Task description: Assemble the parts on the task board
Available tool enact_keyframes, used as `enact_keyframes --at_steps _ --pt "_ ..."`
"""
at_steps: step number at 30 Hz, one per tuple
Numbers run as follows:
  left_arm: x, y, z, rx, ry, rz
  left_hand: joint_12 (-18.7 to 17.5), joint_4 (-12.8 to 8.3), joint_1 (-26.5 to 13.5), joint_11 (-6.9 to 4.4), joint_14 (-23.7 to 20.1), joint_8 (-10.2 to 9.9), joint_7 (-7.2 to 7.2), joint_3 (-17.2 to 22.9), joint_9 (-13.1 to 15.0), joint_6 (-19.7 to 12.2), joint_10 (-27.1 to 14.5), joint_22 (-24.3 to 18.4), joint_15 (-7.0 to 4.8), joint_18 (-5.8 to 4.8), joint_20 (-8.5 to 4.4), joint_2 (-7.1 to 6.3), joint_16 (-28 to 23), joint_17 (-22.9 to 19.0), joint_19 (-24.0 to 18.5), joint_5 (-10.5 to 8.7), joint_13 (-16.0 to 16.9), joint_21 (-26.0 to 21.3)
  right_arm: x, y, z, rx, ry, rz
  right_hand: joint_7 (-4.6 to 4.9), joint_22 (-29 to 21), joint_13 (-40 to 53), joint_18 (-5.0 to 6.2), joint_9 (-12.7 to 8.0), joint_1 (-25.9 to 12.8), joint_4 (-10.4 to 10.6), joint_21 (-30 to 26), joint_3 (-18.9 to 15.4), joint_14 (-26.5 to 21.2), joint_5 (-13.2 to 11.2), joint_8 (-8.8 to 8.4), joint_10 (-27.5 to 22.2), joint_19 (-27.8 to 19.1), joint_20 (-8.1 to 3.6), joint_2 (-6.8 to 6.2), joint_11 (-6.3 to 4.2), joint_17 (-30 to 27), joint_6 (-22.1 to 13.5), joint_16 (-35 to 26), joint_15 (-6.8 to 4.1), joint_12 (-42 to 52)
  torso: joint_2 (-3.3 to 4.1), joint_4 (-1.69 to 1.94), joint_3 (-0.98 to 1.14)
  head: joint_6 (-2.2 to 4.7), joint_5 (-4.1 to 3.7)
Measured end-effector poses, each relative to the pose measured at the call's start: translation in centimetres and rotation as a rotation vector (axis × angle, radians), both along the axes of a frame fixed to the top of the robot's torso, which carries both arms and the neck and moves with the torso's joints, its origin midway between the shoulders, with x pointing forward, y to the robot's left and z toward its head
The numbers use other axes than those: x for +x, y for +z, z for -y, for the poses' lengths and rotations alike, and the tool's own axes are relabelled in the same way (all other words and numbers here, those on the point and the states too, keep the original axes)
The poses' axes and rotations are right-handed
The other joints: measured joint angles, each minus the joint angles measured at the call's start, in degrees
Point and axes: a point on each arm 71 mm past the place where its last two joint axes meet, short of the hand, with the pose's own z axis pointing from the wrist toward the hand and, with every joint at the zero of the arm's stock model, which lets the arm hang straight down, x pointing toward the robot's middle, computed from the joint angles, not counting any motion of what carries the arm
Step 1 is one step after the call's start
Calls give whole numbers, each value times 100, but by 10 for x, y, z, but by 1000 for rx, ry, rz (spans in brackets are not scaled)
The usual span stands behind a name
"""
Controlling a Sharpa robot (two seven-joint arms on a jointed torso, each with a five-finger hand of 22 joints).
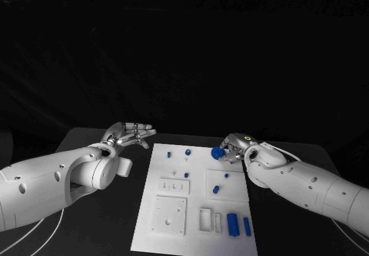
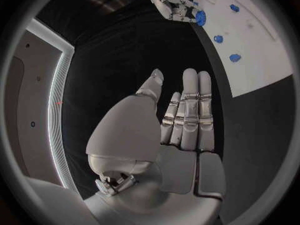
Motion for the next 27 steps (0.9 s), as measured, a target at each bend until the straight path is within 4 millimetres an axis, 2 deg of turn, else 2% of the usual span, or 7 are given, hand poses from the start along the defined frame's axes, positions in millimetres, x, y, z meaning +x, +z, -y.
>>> enact_keyframes --at_steps 7,9,12,17,23,25,27 --pt "0 0 0 1 0 -1 0 0 0 0 0 0 0 0 0 0 0 0 0 0 0 0 0 0 0 0 0 0 1 0 -2 9 1 -11 -4 0 53 0 -2 -105 115 22 -116 0 185 0 12 0 0 31 -8 35 4 22 0 42 1 6 0 -10 8" --pt "1 0 0 2 0 -1 0 -17 0 0 0 0 0 -17 0 0 0 4 0 0 0 0 0 0 0 0 0 0 1 0 -2 13 0 -13 -14 -1 71 -1 -3 -150 143 22 -143 0 253 0 47 0 0 75 -3 42 41 22 -1 65 1 6 1 -10 8" --pt "1 0 0 2 0 -2 0 -24 0 0 0 0 0 -24 0 0 0 8 0 0 0 0 0 0 0 0 0 0 2 0 -1 20 -2 -19 -21 -1 115 -1 1 -279 220 54 -189 0 537 -1 74 0 0 99 -28 67 84 68 -1 103 2 7 1 -14 10" --pt "1 0 0 3 -1 -3 0 -42 0 0 0 0 0 -6 0 0 0 7 0 0 0 0 0 -1 0 0 0 0 3 1 0 36 -6 -33 -43 -1 152 -1 1 -377 327 79 -348 19 777 -2 74 0 0 121 -29 88 105 90 -19 108 4 7 0 -17 14" --pt "1 0 0 5 -1 -4 0 -42 0 1 0 0 0 -6 0 0 0 7 0 0 0 0 -1 -1 0 0 0 0 4 2 0 52 -9 -48 -46 -1 169 -1 -1 -378 424 82 -578 18 967 -5 113 0 0 119 -29 94 109 104 -19 108 4 6 0 -20 14" --pt "1 -1 0 5 -1 -4 0 -42 0 1 0 0 0 -6 0 0 0 7 0 0 0 0 -1 -1 0 0 0 0 4 2 0 55 -10 -51 -48 -1 177 -1 -2 -440 517 110 -839 18 1203 -5 113 0 0 124 -30 109 110 103 -19 108 3 5 0 -21 14" --pt "1 -1 0 6 -1 -5 0 -42 0 1 0 0 0 -6 0 0 0 7 0 0 0 0 -1 0 0 0 0 0 4 3 0 58 -10 -54 -48 -1 186 -1 0 -444 601 111 -950 18 1238 -5 113 0 0 128 -29 120 111 132 -19 108 4 5 0 -21 14"
